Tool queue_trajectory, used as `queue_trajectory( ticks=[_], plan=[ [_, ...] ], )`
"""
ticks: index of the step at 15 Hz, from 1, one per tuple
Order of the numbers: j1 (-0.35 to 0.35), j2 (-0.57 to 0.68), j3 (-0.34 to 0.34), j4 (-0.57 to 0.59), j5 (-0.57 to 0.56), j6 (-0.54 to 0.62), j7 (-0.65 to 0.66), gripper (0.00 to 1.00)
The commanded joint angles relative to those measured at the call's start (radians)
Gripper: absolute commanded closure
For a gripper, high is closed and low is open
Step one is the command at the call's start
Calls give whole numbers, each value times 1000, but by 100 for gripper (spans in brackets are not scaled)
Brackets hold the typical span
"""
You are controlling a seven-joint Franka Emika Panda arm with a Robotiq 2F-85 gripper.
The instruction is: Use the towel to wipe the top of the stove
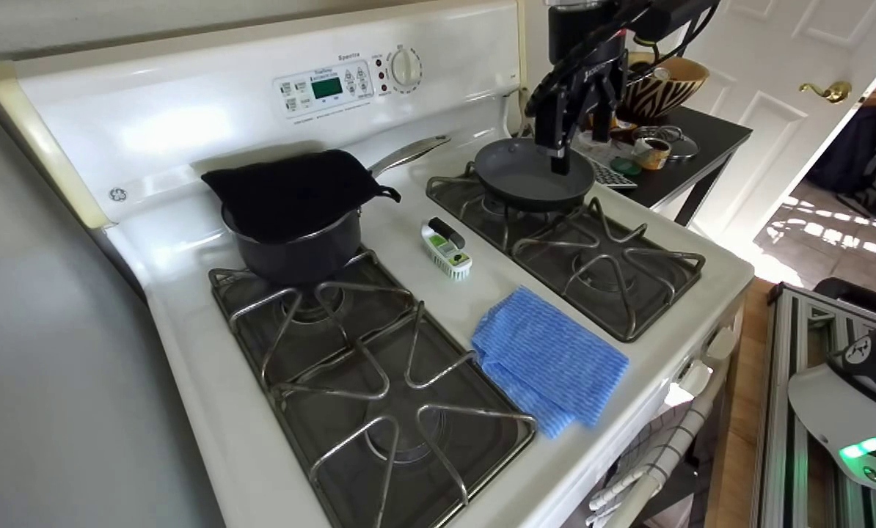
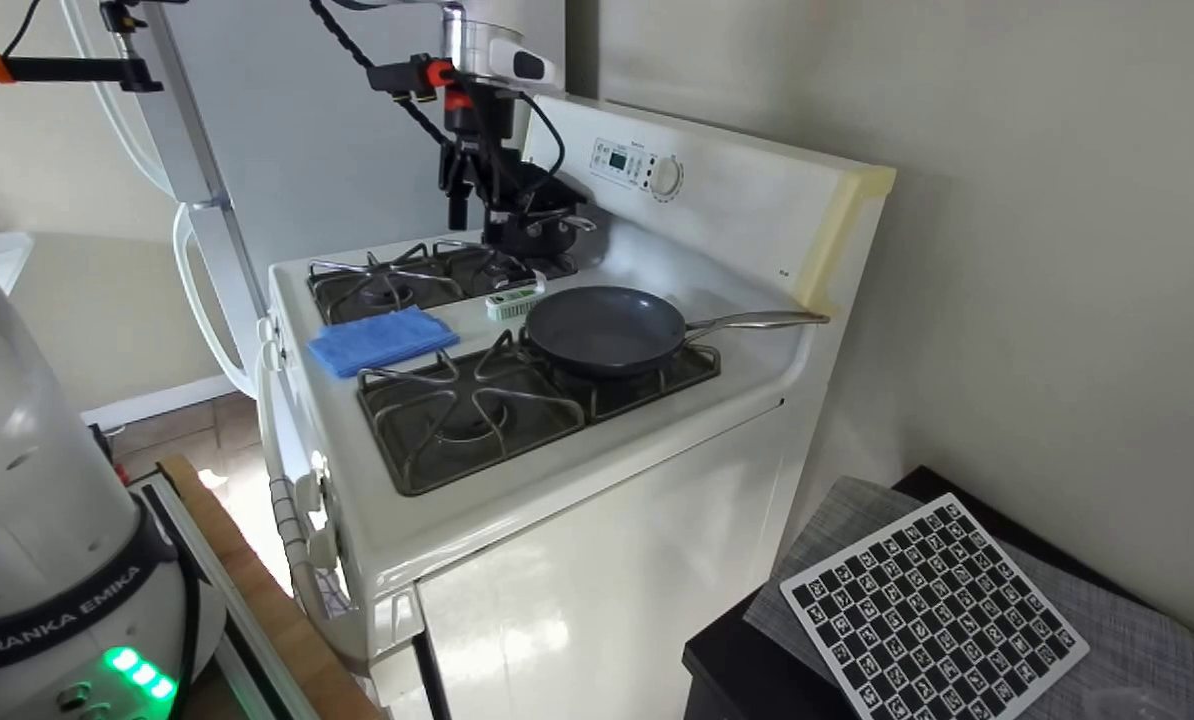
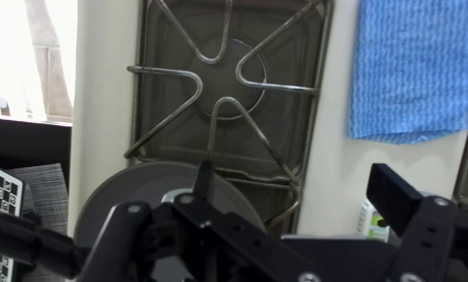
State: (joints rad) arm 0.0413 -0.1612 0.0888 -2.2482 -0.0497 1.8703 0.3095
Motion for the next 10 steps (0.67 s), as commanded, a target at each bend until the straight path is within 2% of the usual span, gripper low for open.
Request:
queue_trajectory(
  ticks=[1, 5, 10],
  plan=[
    [56, -15, 58, -54, 29, 39, 39, 0],
    [106, 11, 113, -97, 35, 138, 69, 0],
    [123, 83, 137, -157, -11, 337, 106, 0]
  ],
)
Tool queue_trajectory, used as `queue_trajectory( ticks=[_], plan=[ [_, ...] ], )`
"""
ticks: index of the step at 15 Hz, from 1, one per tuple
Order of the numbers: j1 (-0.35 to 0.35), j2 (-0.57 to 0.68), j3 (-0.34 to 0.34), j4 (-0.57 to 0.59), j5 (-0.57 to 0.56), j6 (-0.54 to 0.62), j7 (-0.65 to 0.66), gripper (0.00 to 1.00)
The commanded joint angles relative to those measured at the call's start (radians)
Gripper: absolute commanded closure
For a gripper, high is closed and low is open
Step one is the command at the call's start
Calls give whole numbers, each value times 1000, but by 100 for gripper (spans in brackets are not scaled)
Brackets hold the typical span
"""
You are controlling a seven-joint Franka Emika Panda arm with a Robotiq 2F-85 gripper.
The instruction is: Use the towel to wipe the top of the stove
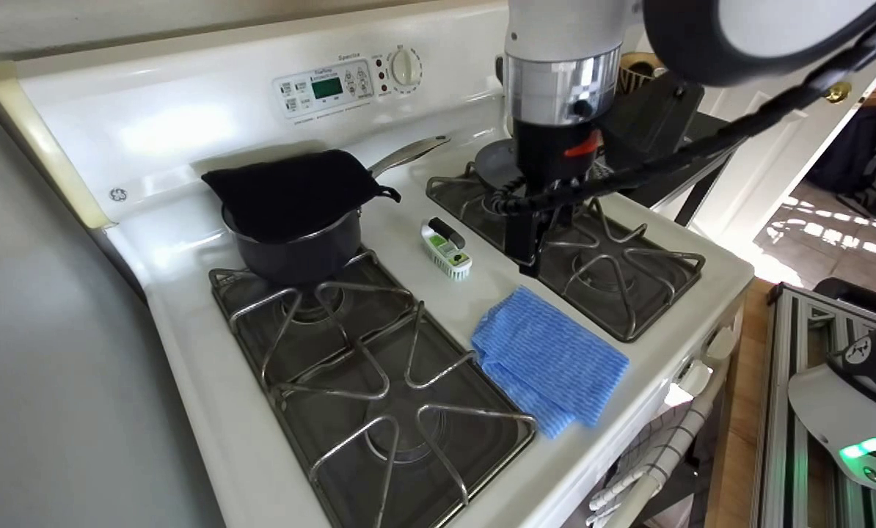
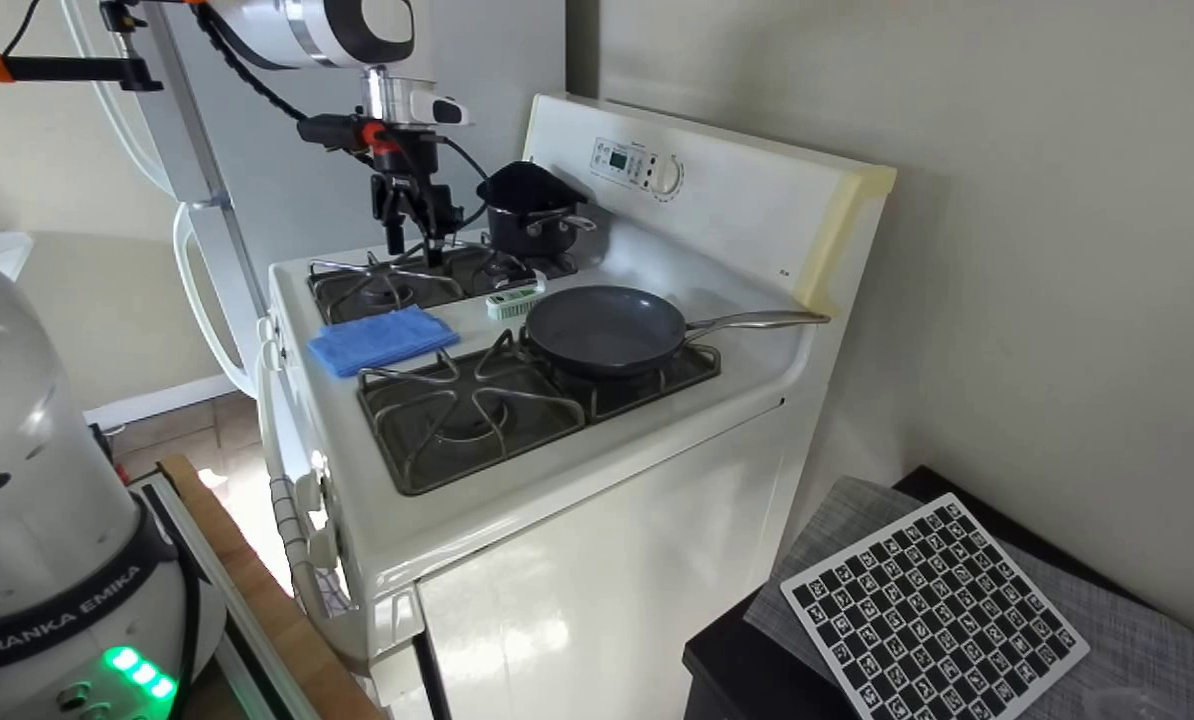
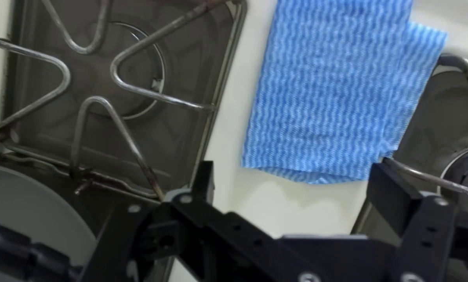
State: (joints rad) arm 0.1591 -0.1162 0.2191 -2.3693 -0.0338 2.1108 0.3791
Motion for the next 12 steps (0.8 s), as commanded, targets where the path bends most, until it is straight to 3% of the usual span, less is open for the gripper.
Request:
queue_trajectory(
  ticks=[1, 9, 12],
  plan=[
    [8, 54, 4, -43, -12, 124, 33, 0],
    [15, 99, -1, -32, -22, 116, 34, 0],
    [28, 135, 6, -36, 23, 150, 26, 0]
  ],
)
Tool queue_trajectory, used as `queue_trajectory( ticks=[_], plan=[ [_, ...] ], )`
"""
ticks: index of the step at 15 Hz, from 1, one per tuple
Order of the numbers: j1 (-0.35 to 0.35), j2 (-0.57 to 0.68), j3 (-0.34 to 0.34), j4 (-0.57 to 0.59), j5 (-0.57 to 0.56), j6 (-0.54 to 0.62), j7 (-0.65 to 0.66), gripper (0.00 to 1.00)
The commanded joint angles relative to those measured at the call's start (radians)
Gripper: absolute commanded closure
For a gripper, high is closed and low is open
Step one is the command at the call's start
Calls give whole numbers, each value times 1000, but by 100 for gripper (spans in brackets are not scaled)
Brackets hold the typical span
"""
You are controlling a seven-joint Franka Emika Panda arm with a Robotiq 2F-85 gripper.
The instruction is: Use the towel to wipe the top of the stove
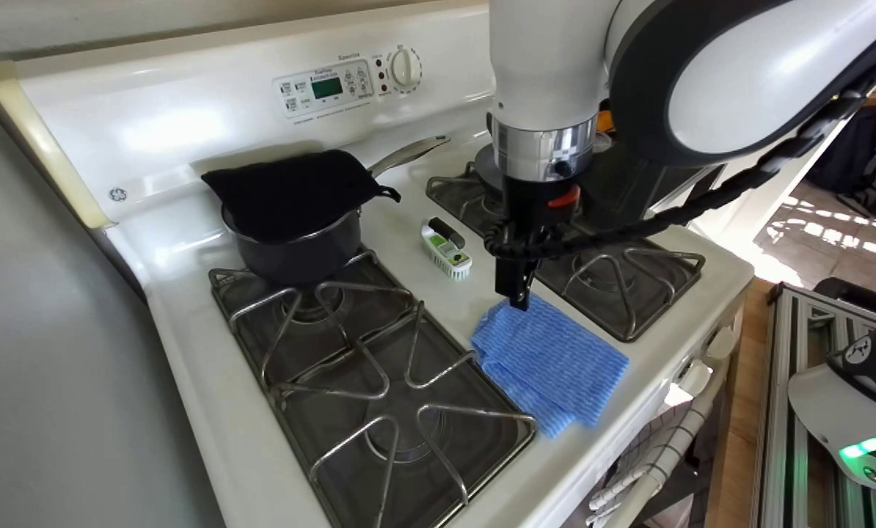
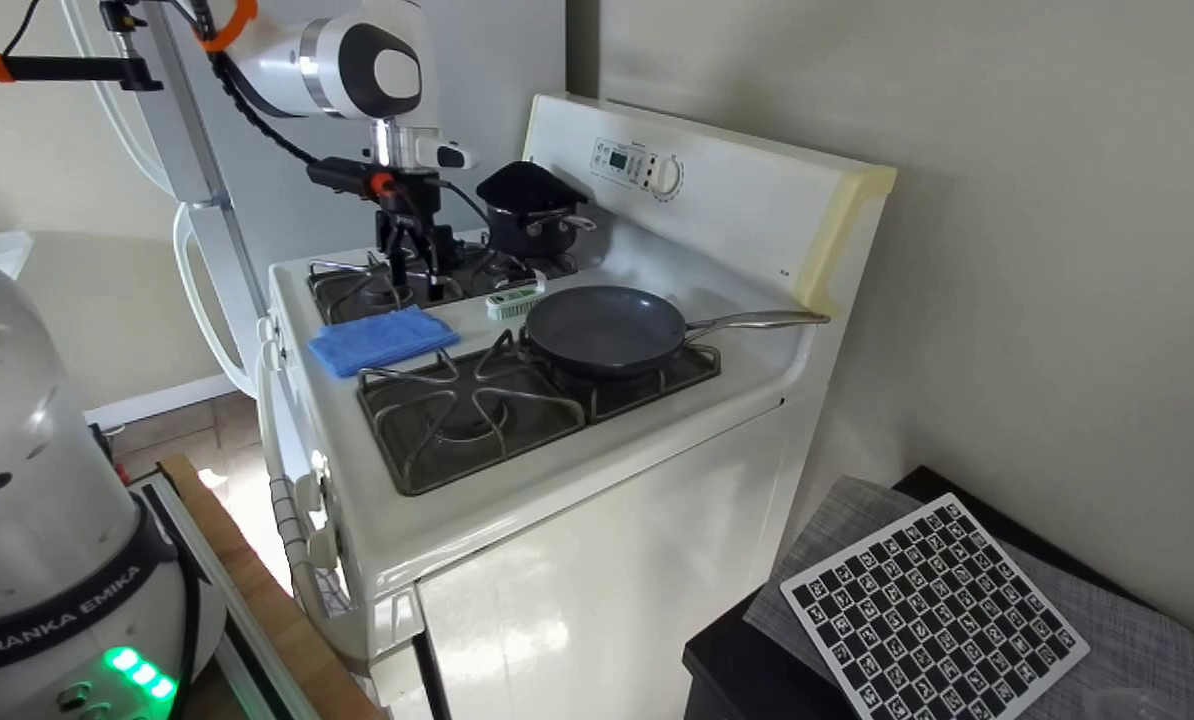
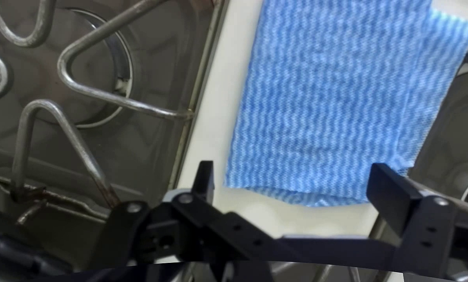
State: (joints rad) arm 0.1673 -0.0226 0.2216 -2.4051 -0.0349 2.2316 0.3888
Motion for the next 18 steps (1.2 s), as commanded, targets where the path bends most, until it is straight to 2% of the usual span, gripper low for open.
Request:
queue_trajectory(
  ticks=[1, 10, 18],
  plan=[
    [26, 54, 5, 1, 37, 38, 13, 0],
    [51, 166, -2, 1, 103, 123, 15, 0],
    [58, 210, -8, 16, 113, 125, 17, 0]
  ],
)
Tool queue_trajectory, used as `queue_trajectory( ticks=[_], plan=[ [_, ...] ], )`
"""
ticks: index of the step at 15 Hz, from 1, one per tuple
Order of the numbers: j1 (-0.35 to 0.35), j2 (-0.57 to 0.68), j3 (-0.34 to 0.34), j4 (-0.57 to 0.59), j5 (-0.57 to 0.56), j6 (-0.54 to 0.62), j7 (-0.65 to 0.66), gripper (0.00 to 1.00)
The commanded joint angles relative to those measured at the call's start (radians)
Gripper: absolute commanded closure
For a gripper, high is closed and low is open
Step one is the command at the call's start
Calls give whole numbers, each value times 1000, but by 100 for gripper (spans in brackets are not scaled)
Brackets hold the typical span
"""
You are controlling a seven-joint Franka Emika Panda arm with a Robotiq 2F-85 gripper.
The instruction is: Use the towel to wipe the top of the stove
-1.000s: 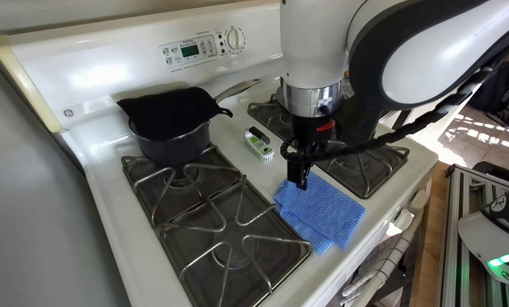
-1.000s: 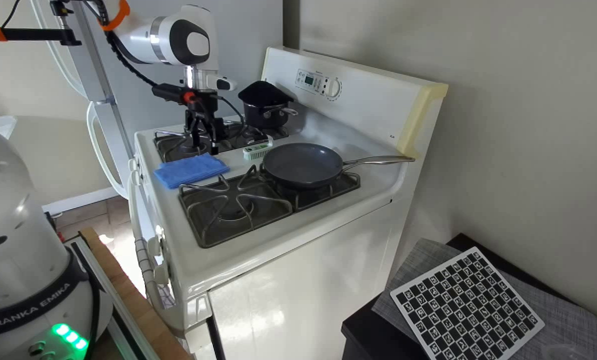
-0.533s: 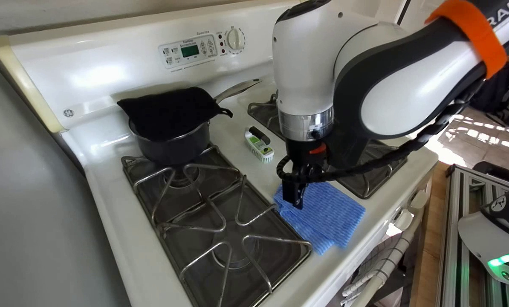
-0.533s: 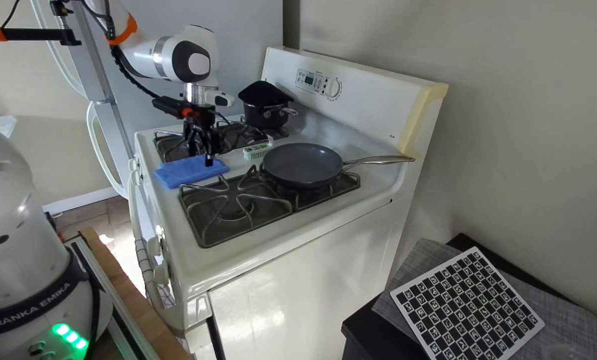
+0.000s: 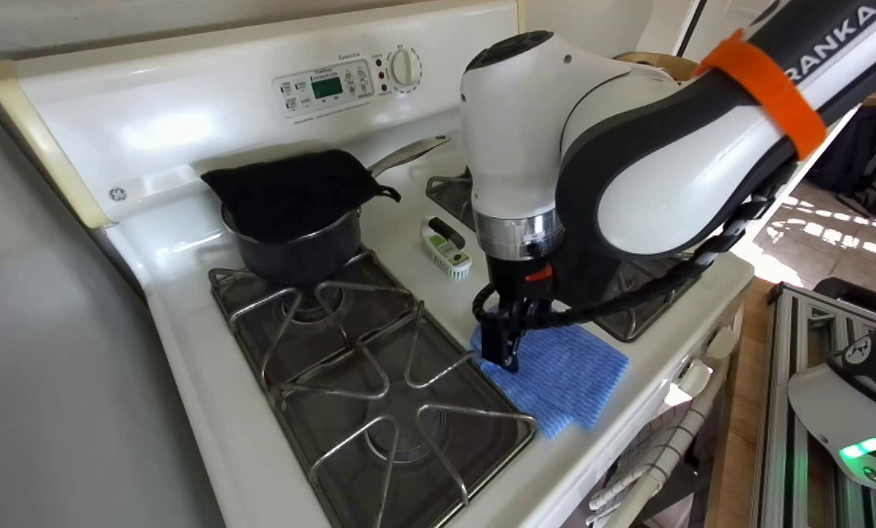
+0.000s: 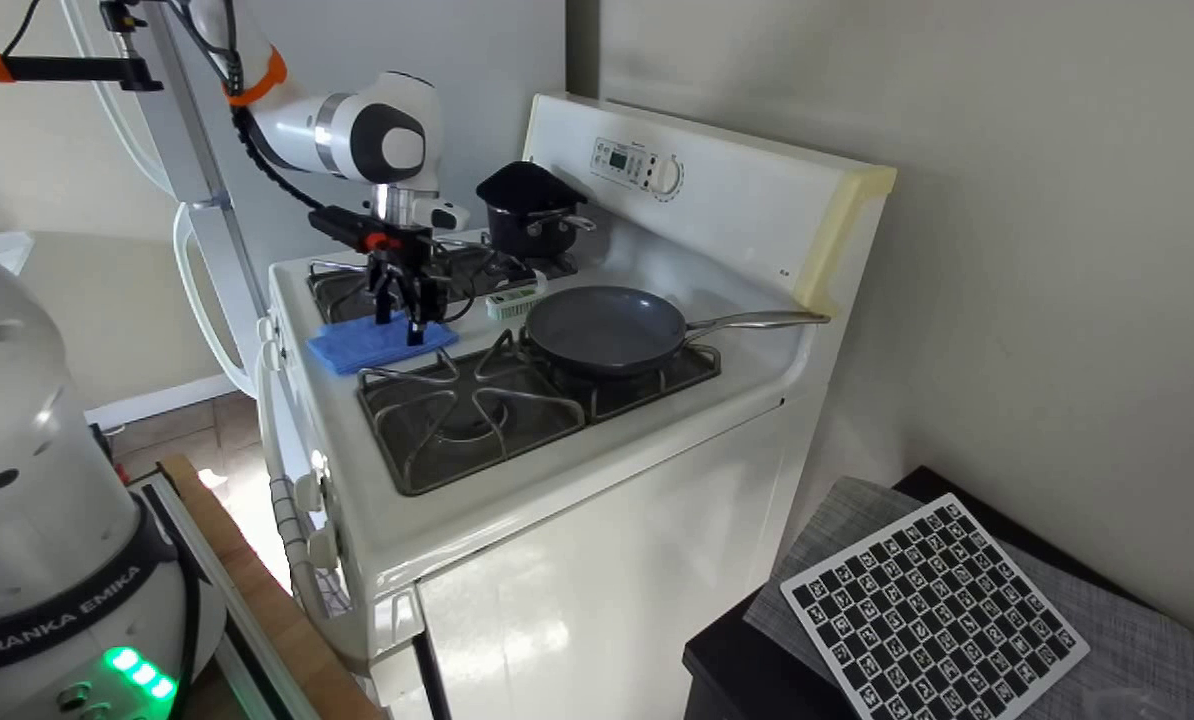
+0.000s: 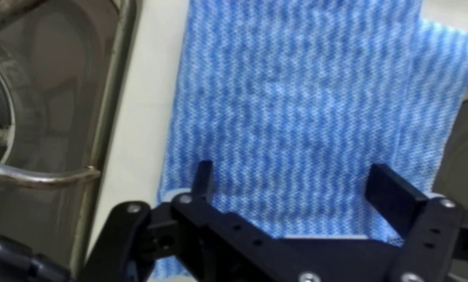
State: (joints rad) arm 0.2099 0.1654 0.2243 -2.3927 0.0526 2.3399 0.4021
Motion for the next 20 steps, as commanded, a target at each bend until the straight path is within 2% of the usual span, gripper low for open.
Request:
queue_trajectory(
  ticks=[1, 2, 3, 9, 11, 14, 20],
  plan=[
    [15, 22, -12, 2, 25, 16, 5, 25],
    [15, 21, -12, 2, 26, 15, 5, 27],
    [15, 20, -13, 4, 25, 14, 7, 35],
    [17, 14, -19, 14, 11, -7, 32, 87],
    [19, 2, -21, 17, 7, -27, 42, 100],
    [24, -39, -22, 23, -16, -82, 69, 100],
    [14, -162, -28, 111, -125, -351, 157, 99]
  ],
)
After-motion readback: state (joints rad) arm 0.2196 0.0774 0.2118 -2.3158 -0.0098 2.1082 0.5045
